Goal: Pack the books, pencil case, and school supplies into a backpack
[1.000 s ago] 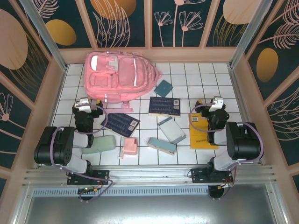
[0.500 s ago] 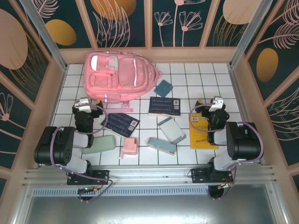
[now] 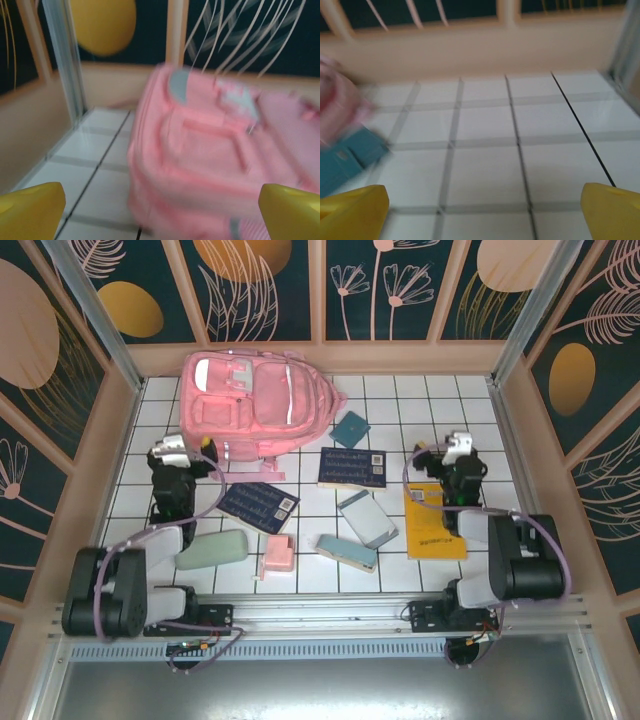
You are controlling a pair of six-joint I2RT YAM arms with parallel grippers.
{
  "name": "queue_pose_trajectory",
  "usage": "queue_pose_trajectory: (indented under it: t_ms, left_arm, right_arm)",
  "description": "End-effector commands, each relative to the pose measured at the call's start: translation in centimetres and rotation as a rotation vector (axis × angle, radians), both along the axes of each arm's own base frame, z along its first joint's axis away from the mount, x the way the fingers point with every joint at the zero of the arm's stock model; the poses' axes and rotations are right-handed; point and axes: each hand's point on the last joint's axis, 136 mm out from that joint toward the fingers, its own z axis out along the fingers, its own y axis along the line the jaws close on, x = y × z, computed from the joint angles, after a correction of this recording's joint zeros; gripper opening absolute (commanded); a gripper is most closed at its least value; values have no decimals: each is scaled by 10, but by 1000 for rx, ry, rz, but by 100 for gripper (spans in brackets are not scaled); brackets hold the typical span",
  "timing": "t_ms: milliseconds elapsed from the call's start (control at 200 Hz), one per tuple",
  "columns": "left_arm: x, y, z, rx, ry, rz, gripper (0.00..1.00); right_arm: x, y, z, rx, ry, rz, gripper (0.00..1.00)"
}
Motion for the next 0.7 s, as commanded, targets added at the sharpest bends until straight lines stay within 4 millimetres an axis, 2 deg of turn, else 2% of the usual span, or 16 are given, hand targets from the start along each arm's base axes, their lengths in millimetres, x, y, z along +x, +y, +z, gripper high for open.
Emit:
queue_pose_trajectory:
  t_ms: [0,60,110,125,160,215,270,345,380,415,465,515,576,596,601,691]
  left_arm:
    - [-11,-27,51,-20,-72,-62,99]
    - [-17,-50,79,-63,-95,-142,99]
    - [-23,-62,100,-172,-111,-191,99]
    - [-24,-64,105,-207,-108,-200,99]
    - [-28,-69,112,-299,-81,-212,99]
    - [-35,-77,128,-371,-36,-239,99]
    - [-39,-79,130,-414,31,-237,99]
    - [-48,-56,111,-581,133,-74,99]
    - [-52,-58,111,-632,124,-90,99]
    - [-55,-72,116,-628,103,-187,99]
    - [-58,-74,110,-699,103,-203,99]
    - [-57,-74,97,-724,149,-176,99]
    - [-52,-80,78,-700,258,-164,99]
    - [-51,-84,71,-686,301,-170,99]
    - [-50,-85,69,-681,312,-172,99]
    - [-47,-106,37,-634,470,-244,99]
  right_arm:
    - [-2,47,66,-29,-93,73,99]
    - [-9,83,101,-40,-151,146,99]
    - [-14,107,125,-29,-184,195,99]
    - [-18,118,139,-6,-207,215,99]
    - [-24,126,161,53,-242,199,99]
    - [-32,137,187,102,-275,188,99]
    - [-34,147,209,189,-262,250,99]
    - [-15,136,216,339,-113,206,99]
    - [-1,131,219,379,-72,216,99]
    - [11,133,218,409,-38,271,99]
    - [31,130,212,465,15,283,99]
    - [60,137,188,444,137,263,99]
    - [86,162,160,364,294,305,96]
    - [96,172,147,340,342,329,93]
    - [100,174,136,334,368,327,93]
    - [124,204,86,346,502,353,98]
